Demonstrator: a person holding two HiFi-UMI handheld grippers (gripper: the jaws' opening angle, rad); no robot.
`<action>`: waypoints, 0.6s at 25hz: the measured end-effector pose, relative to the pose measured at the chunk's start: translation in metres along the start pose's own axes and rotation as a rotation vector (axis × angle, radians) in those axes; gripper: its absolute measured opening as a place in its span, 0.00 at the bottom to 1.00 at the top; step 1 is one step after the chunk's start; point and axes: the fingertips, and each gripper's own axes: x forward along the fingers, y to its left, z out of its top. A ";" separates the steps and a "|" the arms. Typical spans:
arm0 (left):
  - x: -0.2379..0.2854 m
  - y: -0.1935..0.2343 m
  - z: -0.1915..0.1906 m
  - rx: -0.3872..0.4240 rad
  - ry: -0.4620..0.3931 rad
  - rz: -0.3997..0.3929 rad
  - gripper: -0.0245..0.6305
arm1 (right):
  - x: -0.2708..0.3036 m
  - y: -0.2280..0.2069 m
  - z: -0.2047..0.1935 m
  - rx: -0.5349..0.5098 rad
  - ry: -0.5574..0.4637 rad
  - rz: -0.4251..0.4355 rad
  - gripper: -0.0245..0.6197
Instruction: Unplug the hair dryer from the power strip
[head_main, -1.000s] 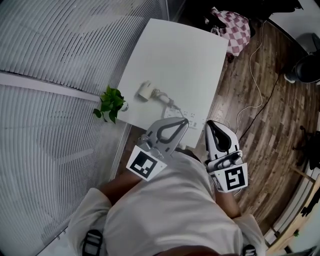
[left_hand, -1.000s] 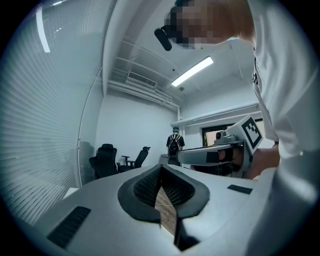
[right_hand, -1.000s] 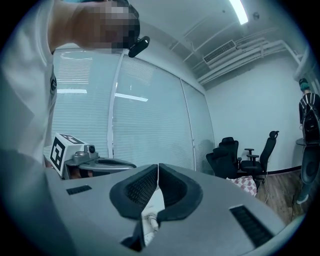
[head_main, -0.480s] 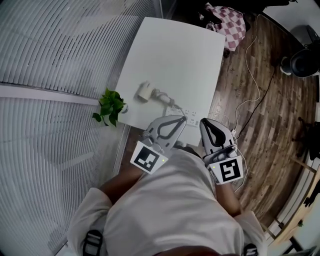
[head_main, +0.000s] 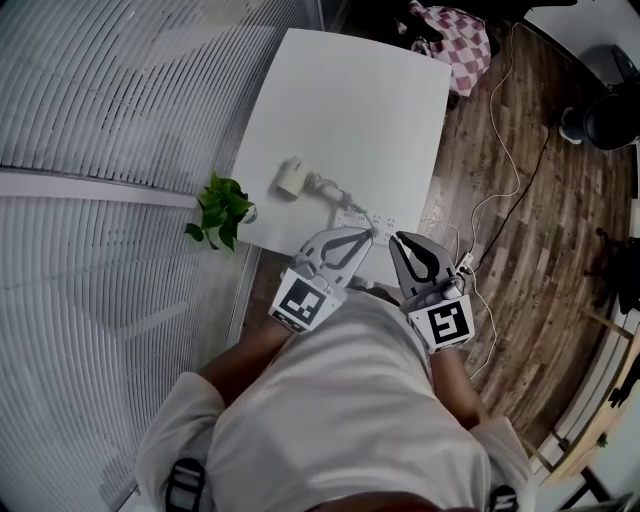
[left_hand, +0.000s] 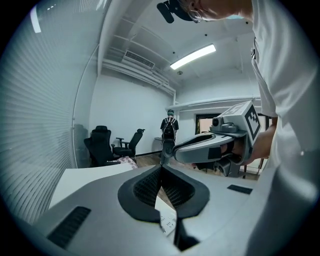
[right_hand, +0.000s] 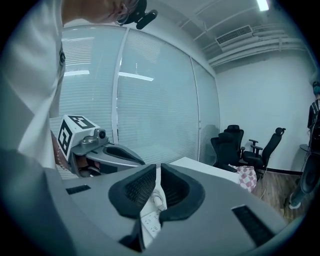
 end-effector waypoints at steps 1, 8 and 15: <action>0.000 0.000 -0.004 -0.004 0.007 -0.002 0.08 | 0.002 0.001 -0.004 0.001 0.012 0.006 0.09; 0.006 0.006 -0.043 -0.027 0.075 -0.005 0.08 | 0.014 0.007 -0.044 -0.026 0.114 0.037 0.10; 0.014 0.008 -0.085 -0.040 0.156 -0.010 0.08 | 0.024 0.009 -0.085 -0.029 0.218 0.055 0.17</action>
